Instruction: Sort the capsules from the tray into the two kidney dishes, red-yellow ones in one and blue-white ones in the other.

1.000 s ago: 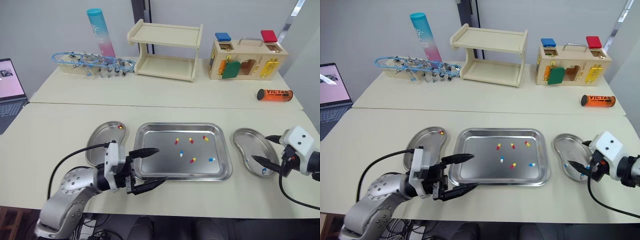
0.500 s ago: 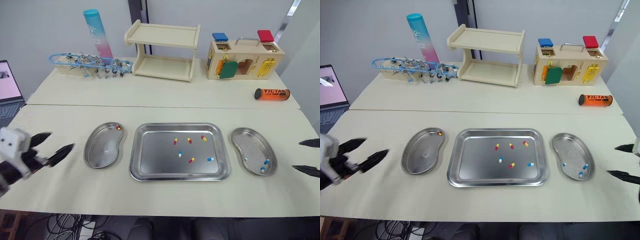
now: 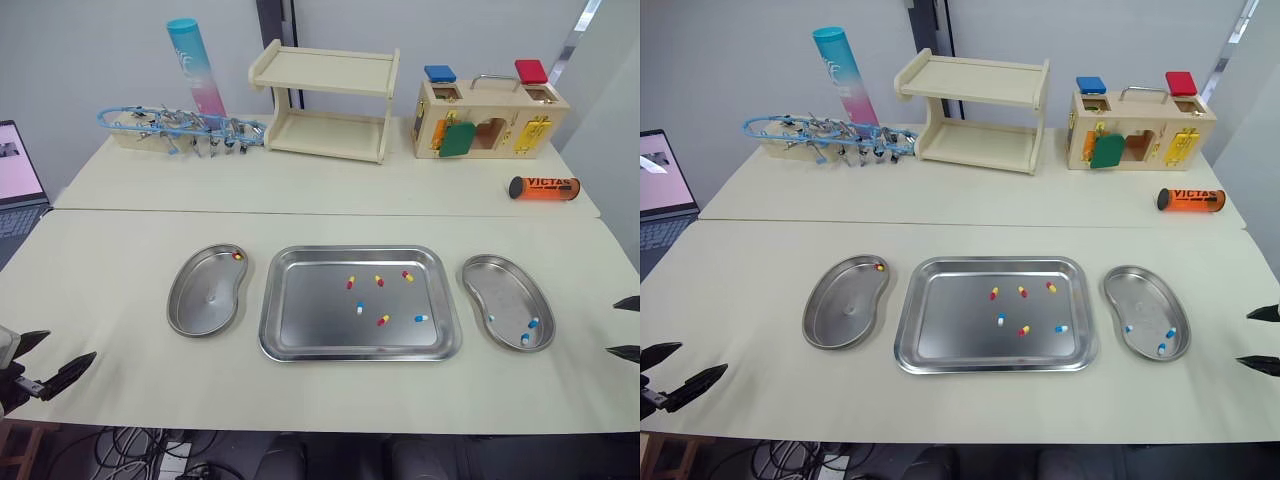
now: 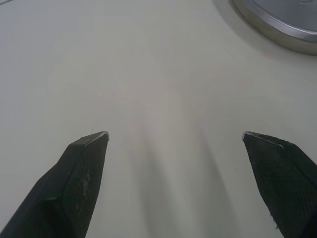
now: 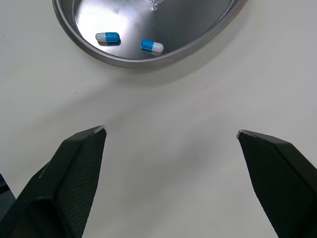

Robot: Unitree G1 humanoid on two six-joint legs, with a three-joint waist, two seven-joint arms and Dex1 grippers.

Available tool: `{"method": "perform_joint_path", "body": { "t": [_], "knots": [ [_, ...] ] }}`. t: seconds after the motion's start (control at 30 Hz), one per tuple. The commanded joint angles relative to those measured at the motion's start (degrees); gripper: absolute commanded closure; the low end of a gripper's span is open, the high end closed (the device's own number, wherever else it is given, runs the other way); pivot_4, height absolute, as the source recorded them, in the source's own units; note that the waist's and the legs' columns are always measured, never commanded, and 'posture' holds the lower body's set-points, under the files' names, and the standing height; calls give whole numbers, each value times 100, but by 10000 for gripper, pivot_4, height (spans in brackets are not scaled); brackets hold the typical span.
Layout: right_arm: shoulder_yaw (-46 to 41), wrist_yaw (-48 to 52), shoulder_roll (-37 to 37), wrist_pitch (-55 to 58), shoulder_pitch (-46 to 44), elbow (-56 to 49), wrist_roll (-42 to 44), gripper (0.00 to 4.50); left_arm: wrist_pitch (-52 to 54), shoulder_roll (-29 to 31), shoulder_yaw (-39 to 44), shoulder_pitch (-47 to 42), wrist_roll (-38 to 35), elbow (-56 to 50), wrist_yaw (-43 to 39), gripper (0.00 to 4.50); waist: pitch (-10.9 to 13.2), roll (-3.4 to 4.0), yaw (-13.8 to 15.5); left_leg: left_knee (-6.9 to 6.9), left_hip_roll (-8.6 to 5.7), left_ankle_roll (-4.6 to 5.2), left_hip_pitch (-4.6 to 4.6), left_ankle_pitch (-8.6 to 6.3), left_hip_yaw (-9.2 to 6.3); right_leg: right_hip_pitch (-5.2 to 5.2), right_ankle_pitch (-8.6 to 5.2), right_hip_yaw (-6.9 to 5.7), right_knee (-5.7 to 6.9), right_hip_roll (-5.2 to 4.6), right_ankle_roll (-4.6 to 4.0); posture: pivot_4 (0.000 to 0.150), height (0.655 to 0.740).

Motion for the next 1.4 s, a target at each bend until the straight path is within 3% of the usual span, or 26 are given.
{"method": "perform_joint_path", "body": {
  "t": [0.03, 0.67, 1.0, 1.4],
  "knots": [
    [-5, 53, -107, -61, -93, 1, 12, 222, -27, 72, 155, 6, -47, 9, -58, 0, 0, 0, -7, 0, 0, 0, 0, 0, 0, 0, 0, 0, 0, 0, 0, 1500, 7400],
    [250, 93, -128, -129, -316, 106, -25, 222, 224, -33, 142, 52, -228, -303, -223, 0, 0, 1, -9, 2, 1, 0, 0, 0, 2, -3, 0, 2, 3, 0, 0, 1500, 7400],
    [9, -121, -39, -222, 2, -255, 106, 222, 993, -256, 20, -125, -740, -1557, -120, 0, -1, 2, -3, 5, 1, 0, -1, 0, 3, -1, 1, 2, 4, -1, 1, 1500, 7400],
    [-536, -158, -96, -120, 517, -479, 237, 222, 1558, -452, -426, 424, -1264, -3496, -620, 0, -1, 3, 9, 8, 1, 0, -1, 0, 7, 2, 1, 8, 2, -1, 1, 1500, 7400]
  ]
}}
